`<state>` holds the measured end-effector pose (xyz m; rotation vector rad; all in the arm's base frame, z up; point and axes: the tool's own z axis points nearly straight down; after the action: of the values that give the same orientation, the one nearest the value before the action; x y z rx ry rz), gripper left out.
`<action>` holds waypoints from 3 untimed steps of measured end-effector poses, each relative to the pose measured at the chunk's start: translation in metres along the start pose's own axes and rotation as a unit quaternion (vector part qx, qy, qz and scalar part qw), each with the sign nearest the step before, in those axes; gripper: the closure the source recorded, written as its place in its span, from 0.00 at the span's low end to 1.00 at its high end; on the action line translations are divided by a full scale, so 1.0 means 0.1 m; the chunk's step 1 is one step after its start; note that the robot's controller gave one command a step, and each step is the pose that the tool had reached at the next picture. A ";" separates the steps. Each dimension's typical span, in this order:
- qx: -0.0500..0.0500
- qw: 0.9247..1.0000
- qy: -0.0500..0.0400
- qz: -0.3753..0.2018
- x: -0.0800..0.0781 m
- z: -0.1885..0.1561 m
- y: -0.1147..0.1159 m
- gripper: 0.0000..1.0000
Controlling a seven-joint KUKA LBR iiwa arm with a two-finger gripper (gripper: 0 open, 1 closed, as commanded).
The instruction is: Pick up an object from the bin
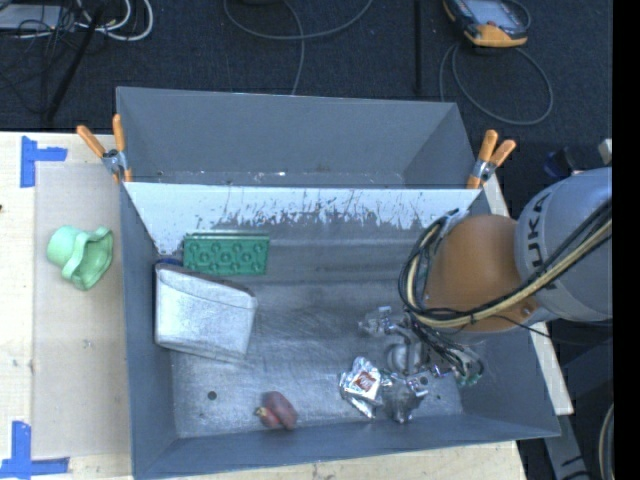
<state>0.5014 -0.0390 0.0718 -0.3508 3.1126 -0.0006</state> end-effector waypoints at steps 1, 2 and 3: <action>0.000 1.000 0.003 0.000 0.00 -0.01 -0.02 1.00; -0.002 0.979 0.003 -0.204 0.13 -1.03 0.27 1.00; -0.002 0.979 0.004 -0.204 0.14 -1.02 0.27 0.00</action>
Offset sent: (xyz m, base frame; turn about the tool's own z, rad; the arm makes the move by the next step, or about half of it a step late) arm 0.0000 0.0000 0.0000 0.0000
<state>0.4809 -0.0159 0.1738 -0.9813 2.9848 0.0017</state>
